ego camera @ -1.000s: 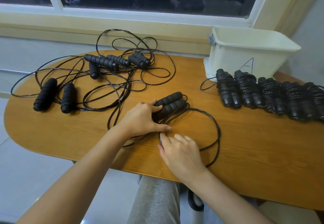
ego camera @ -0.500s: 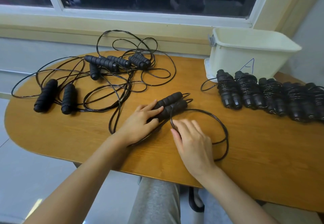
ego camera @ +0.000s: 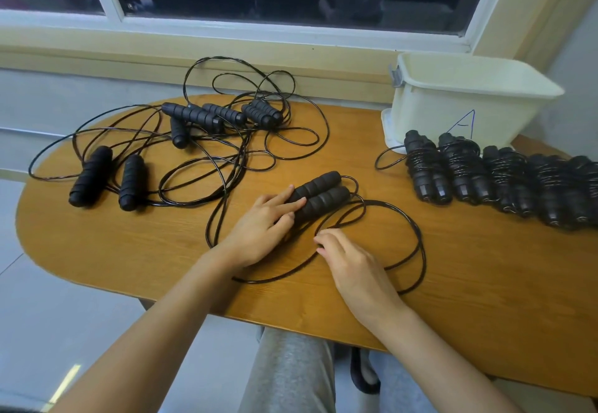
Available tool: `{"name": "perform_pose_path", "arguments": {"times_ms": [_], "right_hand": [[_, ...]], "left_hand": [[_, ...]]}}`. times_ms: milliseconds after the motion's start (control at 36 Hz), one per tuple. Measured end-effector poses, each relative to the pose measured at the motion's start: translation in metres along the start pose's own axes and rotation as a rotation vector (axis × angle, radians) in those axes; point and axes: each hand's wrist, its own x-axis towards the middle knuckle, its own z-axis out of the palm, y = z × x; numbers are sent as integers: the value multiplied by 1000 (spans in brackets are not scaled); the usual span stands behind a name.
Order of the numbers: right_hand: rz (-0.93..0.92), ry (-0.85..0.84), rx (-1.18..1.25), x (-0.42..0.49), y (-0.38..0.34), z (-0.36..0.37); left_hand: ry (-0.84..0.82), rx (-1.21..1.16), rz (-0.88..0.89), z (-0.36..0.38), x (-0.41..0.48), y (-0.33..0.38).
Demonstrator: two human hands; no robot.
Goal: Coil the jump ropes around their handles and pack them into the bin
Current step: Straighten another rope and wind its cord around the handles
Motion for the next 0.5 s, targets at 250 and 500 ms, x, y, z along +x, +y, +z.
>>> {"name": "perform_pose_path", "arguments": {"times_ms": [250, 500], "right_hand": [[144, 137, 134, 0, 2, -5], [276, 249, -36, 0, 16, -16]], "left_hand": [[-97, 121, 33, 0, -5, 0], [-112, 81, 19, 0, -5, 1]]}}
